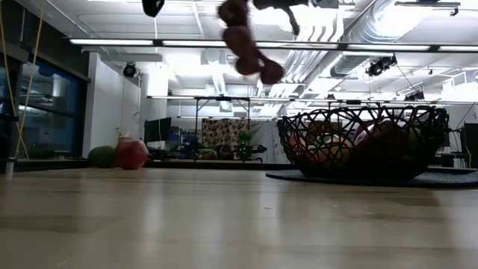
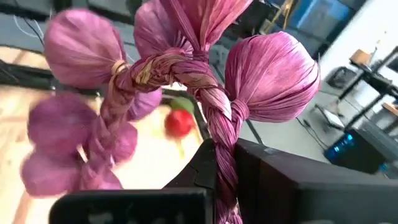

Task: Build produce basket
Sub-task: Put the purple garlic into the black wire basket

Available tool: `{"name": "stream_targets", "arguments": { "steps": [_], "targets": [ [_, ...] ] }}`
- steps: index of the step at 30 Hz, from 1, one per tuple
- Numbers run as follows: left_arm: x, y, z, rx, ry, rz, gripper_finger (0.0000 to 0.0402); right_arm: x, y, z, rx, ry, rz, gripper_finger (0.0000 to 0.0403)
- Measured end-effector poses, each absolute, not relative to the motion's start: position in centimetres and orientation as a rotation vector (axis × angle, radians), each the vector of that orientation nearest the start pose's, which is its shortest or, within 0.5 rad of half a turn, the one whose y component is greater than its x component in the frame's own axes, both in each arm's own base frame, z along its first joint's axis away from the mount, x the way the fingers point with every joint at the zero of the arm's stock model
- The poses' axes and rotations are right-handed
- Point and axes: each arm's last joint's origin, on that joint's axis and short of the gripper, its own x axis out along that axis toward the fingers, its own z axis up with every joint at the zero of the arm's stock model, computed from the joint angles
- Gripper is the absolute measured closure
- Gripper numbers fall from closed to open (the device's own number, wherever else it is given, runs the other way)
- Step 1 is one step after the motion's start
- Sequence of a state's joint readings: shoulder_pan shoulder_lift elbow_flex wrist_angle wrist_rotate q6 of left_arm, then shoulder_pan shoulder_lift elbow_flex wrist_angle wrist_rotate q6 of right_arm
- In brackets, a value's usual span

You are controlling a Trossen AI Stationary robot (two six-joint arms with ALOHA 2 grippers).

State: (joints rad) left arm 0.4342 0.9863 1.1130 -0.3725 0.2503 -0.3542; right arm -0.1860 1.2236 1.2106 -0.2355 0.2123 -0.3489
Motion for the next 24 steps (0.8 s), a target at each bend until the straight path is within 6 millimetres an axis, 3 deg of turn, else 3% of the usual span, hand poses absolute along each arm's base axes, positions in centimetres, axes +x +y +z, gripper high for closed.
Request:
{"name": "stream_targets", "arguments": {
  "steps": [7, 15, 19, 24],
  "targets": [
    [17.7, 8.8, 41.1, -0.373, 0.146, 0.271, 0.0137, 22.1, -6.7, 38.6, -0.166, 0.449, -0.554, 0.0397],
    [17.6, 8.8, 41.1, -0.385, 0.152, 0.273, 0.0137, 19.1, -8.9, 35.6, 0.261, 0.687, -0.663, 0.0398],
    [17.6, 8.8, 41.1, -0.385, 0.153, 0.271, 0.0137, 17.5, -9.0, 34.7, 0.393, 0.668, -0.620, 0.0399],
    [17.6, 8.8, 41.1, -0.387, 0.152, 0.271, 0.0137, 16.1, -8.7, 31.3, 0.580, 0.654, -0.619, 0.0399]
  ]
}}
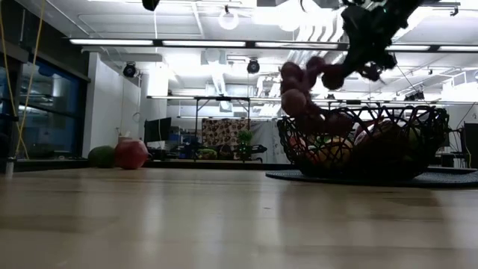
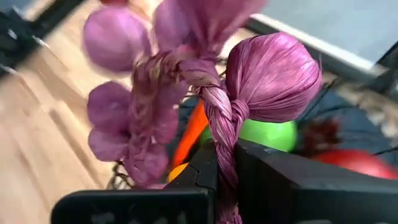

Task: Build produce basket
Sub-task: Put the purple garlic into the black wire basket

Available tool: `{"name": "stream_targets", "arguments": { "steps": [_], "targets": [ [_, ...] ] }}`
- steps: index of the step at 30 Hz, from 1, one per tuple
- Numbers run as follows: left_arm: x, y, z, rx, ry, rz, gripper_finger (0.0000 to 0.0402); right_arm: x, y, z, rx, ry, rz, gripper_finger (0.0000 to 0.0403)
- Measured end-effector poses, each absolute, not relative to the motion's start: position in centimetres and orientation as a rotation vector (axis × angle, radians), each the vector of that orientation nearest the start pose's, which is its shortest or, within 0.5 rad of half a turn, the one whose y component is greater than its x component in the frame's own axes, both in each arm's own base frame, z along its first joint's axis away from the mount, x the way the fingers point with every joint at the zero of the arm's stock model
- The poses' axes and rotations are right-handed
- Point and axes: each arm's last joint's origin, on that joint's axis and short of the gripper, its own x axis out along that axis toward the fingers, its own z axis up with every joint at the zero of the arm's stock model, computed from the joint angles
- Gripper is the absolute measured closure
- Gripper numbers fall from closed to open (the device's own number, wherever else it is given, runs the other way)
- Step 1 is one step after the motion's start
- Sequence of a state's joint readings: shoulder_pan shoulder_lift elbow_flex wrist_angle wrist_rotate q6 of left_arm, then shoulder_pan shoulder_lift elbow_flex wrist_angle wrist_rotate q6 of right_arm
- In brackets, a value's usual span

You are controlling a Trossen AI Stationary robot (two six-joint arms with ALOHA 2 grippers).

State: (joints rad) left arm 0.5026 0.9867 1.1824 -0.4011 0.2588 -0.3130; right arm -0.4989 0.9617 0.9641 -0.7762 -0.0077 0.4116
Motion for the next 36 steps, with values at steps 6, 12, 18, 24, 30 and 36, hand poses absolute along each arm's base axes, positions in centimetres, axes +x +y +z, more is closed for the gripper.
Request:
{"name": "stream_targets", "arguments": {
  "steps": [6, 12, 18, 24, 30, 36],
  "targets": [
    [17.6, 8.8, 41.1, -0.414, 0.149, 0.273, 0.0137, 16.7, -8.9, 27.3, 0.727, 0.623, -0.579, 0.0400],
    [17.6, 8.8, 41.0, -0.443, 0.145, 0.276, 0.0137, 17.3, -10.4, 24.4, 0.784, 0.662, -0.711, 0.0400],
    [17.7, 8.7, 41.0, -0.463, 0.143, 0.271, 0.0137, 16.4, -12.0, 23.4, 0.748, 0.726, -0.834, 0.0398],
    [17.7, 8.7, 41.0, -0.463, 0.143, 0.271, 0.0137, 15.4, -12.8, 23.0, 0.745, 0.778, -0.912, 0.0398],
    [17.7, 8.7, 41.1, -0.463, 0.143, 0.271, 0.0137, 15.2, -13.0, 23.0, 0.713, 0.786, -0.915, 0.0392],
    [17.7, 8.7, 41.1, -0.463, 0.143, 0.271, 0.0137, 15.3, -13.0, 23.1, 0.704, 0.782, -0.914, 0.0359]
  ]
}}
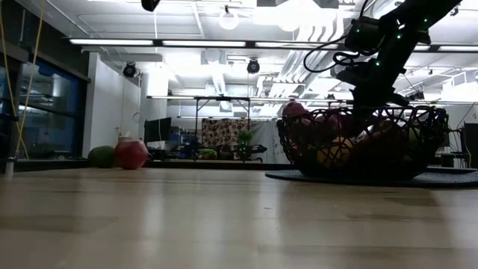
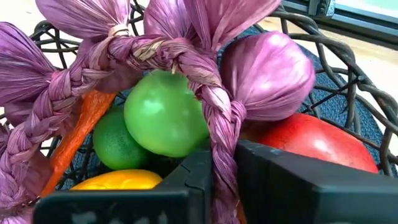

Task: Build produce basket
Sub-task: Put the purple garlic into the black wire basket, then put the red pomegranate into the black wire basket

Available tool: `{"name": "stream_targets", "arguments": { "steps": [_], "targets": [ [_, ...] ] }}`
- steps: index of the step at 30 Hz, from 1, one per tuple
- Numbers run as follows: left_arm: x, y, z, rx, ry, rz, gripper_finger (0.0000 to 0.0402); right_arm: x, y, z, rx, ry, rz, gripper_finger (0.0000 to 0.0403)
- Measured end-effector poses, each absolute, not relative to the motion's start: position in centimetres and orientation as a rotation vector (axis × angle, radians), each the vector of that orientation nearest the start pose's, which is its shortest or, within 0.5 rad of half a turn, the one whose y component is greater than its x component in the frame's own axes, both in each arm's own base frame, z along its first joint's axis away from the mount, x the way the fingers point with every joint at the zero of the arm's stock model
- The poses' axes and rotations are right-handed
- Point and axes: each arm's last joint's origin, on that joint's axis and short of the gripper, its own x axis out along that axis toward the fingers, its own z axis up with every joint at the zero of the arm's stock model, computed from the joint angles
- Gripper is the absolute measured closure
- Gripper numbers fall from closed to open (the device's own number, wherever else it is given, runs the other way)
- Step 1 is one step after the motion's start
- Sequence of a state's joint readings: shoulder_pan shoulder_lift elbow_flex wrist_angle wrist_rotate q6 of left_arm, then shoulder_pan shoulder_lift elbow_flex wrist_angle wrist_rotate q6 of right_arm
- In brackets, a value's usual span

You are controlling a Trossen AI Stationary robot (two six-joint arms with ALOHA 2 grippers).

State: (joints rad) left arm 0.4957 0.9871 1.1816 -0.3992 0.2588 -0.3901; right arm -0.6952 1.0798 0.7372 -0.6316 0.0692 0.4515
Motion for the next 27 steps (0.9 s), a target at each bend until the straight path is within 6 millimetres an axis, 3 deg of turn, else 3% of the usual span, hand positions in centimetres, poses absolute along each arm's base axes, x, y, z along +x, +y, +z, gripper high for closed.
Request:
{"name": "stream_targets", "arguments": {
  "steps": [9, 15, 21, 27],
  "targets": [
    [17.7, 8.7, 41.1, -0.463, 0.143, 0.271, 0.0137, 15.2, -12.9, 23.3, 0.703, 0.771, -0.909, 0.0248],
    [17.7, 8.7, 41.1, -0.463, 0.143, 0.271, 0.0137, 14.7, -12.8, 25.8, 0.584, 0.848, -0.921, 0.0171],
    [17.5, 8.7, 41.2, -0.453, 0.138, 0.271, 0.0137, 14.4, -12.7, 30.0, 0.450, 0.830, -0.929, 0.0148],
    [17.5, 8.7, 41.1, -0.391, 0.147, 0.266, 0.0137, 14.4, -11.4, 32.2, 0.431, 0.530, -0.668, 0.0148]
  ]
}}
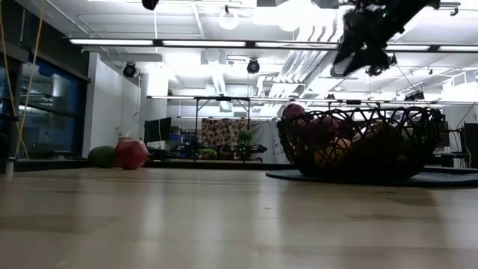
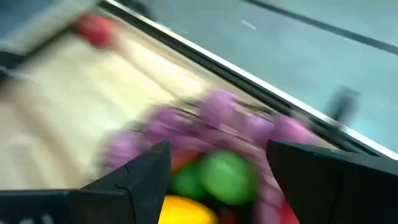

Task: Build produce basket
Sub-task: Put the red pomegranate into the black wire basket

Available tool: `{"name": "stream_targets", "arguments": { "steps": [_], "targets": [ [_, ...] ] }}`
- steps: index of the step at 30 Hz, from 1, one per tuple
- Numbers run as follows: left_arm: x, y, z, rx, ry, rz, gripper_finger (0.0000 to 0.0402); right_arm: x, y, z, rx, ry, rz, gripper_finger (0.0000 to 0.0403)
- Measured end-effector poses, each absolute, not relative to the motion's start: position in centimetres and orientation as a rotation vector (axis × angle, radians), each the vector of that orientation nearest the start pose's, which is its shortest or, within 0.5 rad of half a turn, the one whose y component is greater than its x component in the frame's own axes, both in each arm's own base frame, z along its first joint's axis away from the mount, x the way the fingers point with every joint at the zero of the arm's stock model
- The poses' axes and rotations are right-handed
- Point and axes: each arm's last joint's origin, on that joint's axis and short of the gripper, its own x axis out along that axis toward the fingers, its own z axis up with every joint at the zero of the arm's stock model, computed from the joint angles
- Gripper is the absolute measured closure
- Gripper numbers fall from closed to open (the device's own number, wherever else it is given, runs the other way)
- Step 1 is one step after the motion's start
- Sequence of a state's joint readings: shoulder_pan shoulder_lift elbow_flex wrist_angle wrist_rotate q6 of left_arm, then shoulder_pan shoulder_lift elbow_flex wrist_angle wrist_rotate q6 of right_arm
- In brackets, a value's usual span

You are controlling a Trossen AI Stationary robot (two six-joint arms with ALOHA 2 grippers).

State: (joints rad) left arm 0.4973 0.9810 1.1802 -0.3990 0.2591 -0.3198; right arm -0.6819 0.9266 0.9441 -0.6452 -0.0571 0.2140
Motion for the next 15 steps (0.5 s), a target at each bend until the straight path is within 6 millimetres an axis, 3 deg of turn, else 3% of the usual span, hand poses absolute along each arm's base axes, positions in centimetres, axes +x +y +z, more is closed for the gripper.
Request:
{"name": "stream_targets", "arguments": {
  "steps": [4, 8, 15],
  "targets": [
    [17.4, 8.5, 40.1, -0.340, 0.114, 0.252, 0.0137, 14.4, -9.7, 32.5, 0.472, 0.289, -0.477, 0.0148],
    [17.7, 8.4, 37.1, -0.345, 0.012, 0.226, 0.0137, 14.9, -7.9, 32.6, 0.455, 0.119, -0.316, 0.0148],
    [17.4, 8.1, 31.8, -0.404, -0.204, 0.184, 0.0137, 16.9, -6.0, 32.4, 0.326, 0.034, -0.149, 0.0148]
  ]
}}
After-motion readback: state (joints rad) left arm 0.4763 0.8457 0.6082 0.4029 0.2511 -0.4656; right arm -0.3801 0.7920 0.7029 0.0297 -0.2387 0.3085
